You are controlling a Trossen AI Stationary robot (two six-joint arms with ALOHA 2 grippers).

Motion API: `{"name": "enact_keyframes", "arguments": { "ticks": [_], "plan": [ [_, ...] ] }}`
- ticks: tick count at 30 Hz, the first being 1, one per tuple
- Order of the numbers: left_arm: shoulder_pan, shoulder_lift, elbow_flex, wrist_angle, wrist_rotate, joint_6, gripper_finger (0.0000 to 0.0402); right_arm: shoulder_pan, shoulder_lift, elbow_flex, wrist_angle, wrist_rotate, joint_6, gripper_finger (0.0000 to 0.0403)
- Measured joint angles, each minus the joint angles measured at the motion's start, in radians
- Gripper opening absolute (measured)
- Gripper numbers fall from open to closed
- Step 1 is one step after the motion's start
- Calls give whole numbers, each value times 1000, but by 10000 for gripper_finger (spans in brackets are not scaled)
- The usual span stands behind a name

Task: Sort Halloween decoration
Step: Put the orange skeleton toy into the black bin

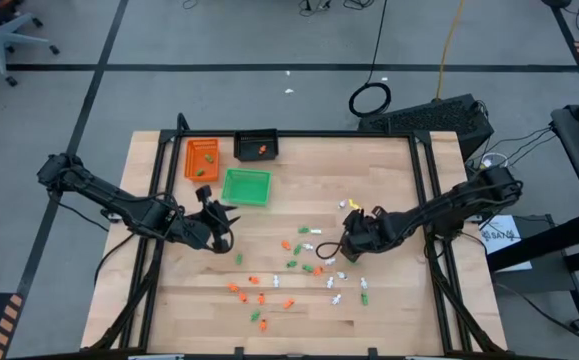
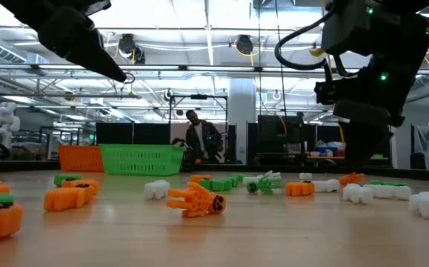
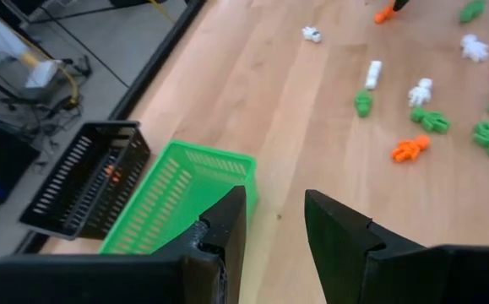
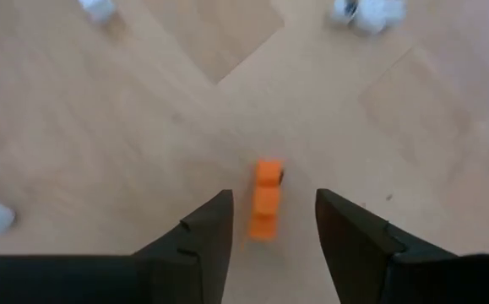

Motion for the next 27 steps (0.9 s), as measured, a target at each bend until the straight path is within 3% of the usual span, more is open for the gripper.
{"name": "enact_keyframes", "arguments": {
  "ticks": [10, 19, 27],
  "plan": [
    [0, 5, 0, -5, 20, -26, 121, 11, 78, 1, 20, 30, 10, 122],
    [0, 5, 0, -4, 24, -25, 121, 16, 99, 3, 39, -9, 3, 11],
    [0, 5, 0, -4, 24, -25, 121, 39, 61, 2, 82, 27, -45, 7]
  ]
}}
